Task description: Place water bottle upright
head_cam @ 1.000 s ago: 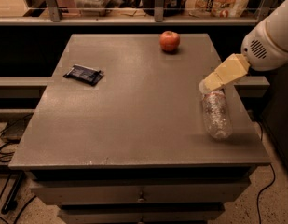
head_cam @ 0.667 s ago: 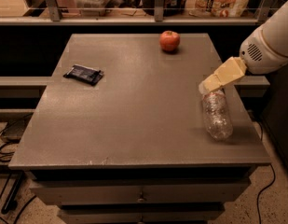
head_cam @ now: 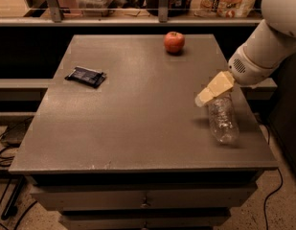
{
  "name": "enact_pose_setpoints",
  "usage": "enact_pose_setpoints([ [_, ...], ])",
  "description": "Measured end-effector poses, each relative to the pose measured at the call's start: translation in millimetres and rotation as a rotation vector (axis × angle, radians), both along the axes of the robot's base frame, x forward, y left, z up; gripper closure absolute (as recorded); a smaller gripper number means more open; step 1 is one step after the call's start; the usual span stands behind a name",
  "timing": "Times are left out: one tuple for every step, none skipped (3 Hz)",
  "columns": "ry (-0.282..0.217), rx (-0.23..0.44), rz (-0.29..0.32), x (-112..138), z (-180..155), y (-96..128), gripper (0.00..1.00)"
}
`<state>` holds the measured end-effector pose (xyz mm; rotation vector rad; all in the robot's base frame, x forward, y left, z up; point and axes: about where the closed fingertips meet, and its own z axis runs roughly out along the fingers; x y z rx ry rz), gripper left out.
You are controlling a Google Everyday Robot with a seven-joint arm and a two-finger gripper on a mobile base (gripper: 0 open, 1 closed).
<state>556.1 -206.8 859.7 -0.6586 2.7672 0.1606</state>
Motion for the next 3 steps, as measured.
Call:
enact_pose_setpoints([
  [0.039, -0.010, 0.004, 5, -16, 5, 0.00],
  [0.052, -0.065, 0.024, 7, -23, 14, 0.18],
  [0.053, -0.121, 0.044, 7, -24, 20, 0.41],
])
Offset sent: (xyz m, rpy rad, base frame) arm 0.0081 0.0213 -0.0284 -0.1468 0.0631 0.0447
